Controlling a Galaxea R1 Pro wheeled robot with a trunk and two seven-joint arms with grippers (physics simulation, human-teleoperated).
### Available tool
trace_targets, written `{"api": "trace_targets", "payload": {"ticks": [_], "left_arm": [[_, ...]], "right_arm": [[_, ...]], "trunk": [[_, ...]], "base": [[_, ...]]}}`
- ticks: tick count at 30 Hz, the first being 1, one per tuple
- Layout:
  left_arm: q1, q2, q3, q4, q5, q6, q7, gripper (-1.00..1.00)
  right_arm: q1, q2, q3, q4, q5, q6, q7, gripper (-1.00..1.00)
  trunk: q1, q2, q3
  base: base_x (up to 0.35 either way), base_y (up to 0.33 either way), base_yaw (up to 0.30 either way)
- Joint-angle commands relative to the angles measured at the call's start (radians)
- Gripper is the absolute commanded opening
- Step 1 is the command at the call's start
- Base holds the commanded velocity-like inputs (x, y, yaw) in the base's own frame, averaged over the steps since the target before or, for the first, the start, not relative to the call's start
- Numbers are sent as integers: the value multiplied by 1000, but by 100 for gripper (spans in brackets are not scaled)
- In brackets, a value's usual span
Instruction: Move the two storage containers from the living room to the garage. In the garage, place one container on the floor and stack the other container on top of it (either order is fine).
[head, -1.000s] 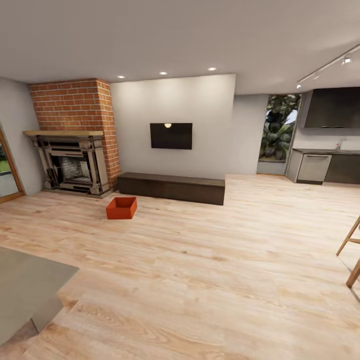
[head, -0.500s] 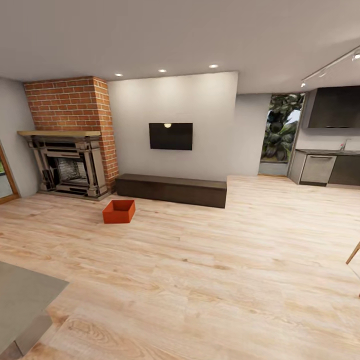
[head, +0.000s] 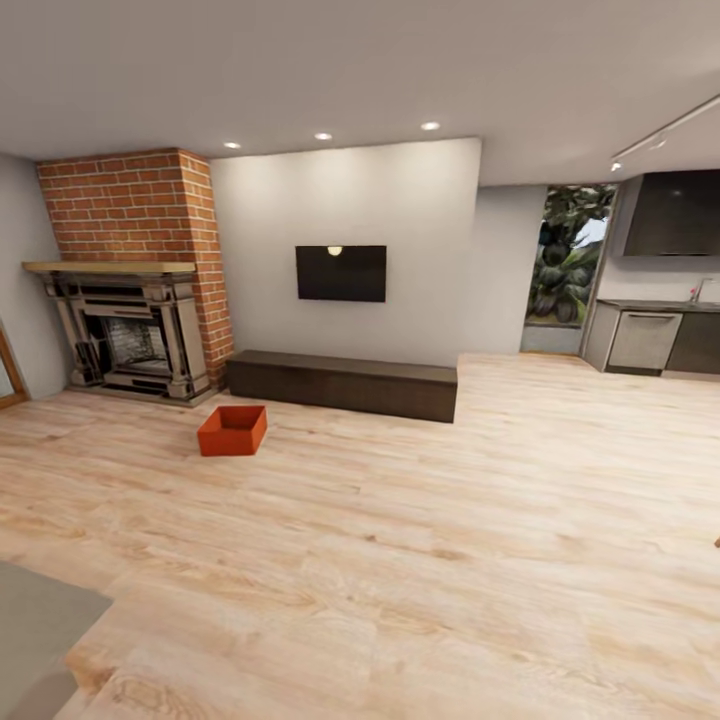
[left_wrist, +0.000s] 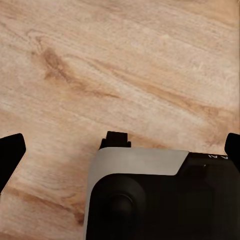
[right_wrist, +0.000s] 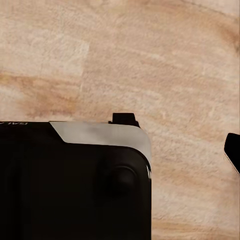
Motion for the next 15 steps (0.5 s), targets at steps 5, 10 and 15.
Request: {"api": "trace_targets", "payload": {"ticks": [5,10,15], "left_arm": [[-1,0,-1,1,10,-3,0,100],[-1,0,-1,1,10,-3,0,100],[-1,0,-2,1,10,-3,0,100]], "right_arm": [[-1,1,8,3,-8,-5,-1,100],[-1,1,8,3,-8,-5,-1,100],[-1,1,8,3,-8,-5,-1,100]], "trunk": [[1,-1,-1],[1,-1,-1],[1,-1,-1]], "base": [[321,0,0],[321,0,0],[321,0,0]]}}
